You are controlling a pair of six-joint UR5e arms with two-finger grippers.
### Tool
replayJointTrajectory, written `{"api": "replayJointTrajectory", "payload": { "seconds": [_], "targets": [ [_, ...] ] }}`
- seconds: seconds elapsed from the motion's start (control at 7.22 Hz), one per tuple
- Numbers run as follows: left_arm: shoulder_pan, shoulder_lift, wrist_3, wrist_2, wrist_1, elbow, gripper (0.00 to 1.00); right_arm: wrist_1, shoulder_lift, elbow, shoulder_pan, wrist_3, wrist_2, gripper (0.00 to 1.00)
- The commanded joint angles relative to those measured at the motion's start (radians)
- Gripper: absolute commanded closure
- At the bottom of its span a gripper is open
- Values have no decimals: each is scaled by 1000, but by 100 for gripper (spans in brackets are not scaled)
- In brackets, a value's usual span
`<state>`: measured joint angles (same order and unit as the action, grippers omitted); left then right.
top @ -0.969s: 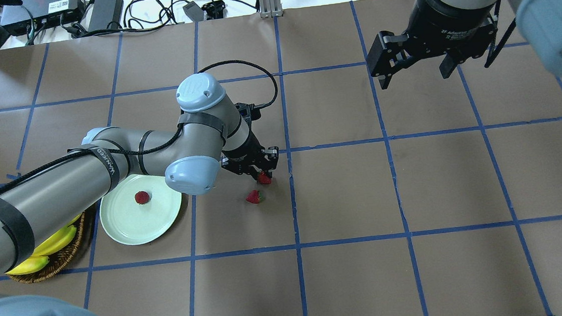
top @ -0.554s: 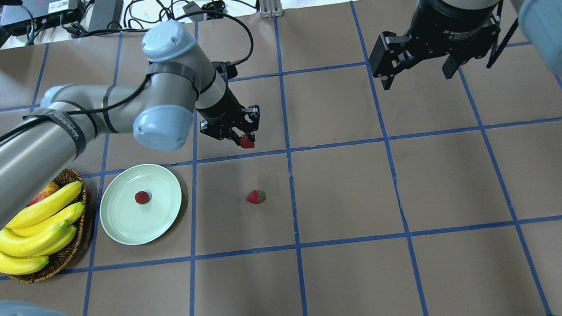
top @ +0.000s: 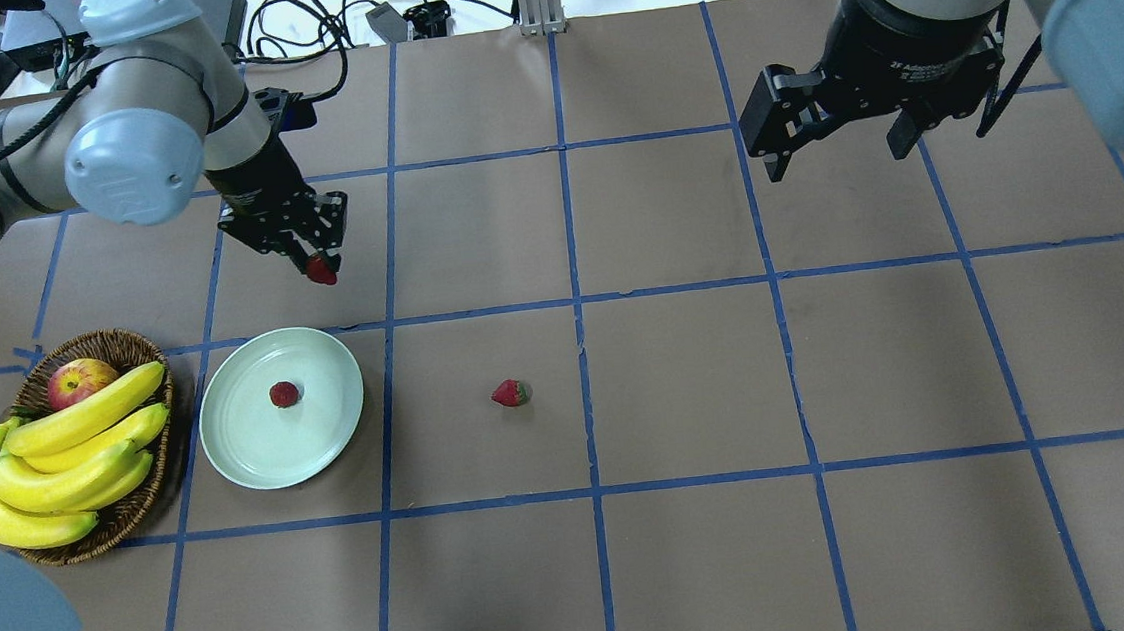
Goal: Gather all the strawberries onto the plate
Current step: 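Lift the strawberry, lower it onto the plate and release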
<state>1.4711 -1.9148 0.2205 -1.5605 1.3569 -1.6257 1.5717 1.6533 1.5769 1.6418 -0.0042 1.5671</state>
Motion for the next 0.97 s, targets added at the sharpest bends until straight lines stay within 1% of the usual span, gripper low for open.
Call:
{"api": "replayJointTrajectory", "payload": {
  "seconds": [0.0,0.14,0.28,0.42,0.55,0.83],
  "targets": [
    [-52,5,112,-66,7,-101,100,-1,-1,0,0,-10,2,0],
    [-64,-3,105,-59,-11,-167,100,-1,-1,0,0,-10,1,0],
    [-64,2,105,-56,-36,-206,100,-1,0,0,0,-10,1,0],
    [-66,2,102,-61,-36,-209,95,-1,0,0,1,-10,1,0],
    [-64,2,103,-55,-50,-204,1,-1,-1,0,0,-10,-1,0],
    [-61,7,93,-52,-71,-197,0,1,-1,0,1,-11,1,0]
  ]
}}
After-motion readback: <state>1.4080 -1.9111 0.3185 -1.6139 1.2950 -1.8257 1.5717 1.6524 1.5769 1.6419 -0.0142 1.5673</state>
